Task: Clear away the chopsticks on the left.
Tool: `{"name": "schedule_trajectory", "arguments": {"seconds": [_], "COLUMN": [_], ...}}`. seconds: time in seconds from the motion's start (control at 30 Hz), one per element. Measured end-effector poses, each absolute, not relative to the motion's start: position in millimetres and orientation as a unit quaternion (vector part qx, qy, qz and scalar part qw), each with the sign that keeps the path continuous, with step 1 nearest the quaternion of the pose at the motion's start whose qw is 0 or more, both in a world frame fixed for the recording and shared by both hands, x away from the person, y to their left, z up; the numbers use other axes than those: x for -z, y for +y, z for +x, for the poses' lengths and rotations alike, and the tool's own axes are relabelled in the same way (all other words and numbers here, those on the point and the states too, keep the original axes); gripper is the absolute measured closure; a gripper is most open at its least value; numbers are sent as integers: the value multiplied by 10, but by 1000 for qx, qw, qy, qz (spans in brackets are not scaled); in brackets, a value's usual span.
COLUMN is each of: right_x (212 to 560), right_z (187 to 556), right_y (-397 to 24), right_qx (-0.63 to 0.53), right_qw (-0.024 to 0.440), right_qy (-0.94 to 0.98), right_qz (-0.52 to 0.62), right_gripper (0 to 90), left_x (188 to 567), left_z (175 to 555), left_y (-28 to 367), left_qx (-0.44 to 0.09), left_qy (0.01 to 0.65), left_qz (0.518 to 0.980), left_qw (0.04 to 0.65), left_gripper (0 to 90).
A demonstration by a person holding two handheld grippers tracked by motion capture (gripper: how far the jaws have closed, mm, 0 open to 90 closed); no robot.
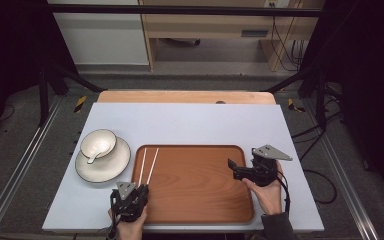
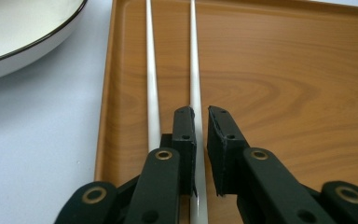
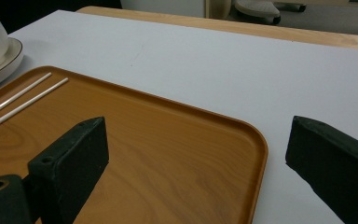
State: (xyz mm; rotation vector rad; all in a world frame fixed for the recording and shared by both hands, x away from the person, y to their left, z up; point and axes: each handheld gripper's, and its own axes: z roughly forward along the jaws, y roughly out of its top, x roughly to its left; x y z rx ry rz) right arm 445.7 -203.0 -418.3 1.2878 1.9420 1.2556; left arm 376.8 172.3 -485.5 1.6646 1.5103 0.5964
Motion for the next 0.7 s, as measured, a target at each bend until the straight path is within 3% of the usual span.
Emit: {"name": "schedule_trajectory", "arguments": {"seconds": [0.17,0.43,0.7], "right_x": [4170,4169,4151], "right_z": [4450,4448,4436], "right_y": [-2053,-2054,-2091], "right_qx": [-463,-463,-469], "right_qw": [245,246,247], "right_qy": [708,707,700], "right_qz": [474,474,479], "right_gripper": [59,57,57], "left_x": [4778,4527,4347], "left_z": [3772,3845,4060], "left_y": [1749,1853,2032], "left_qx": [-229,-236,-189], "left_qy": [577,522,477], "left_qz": [666,691,725], "left_qw": [414,440,459], "left_gripper": [766,632,462]}}
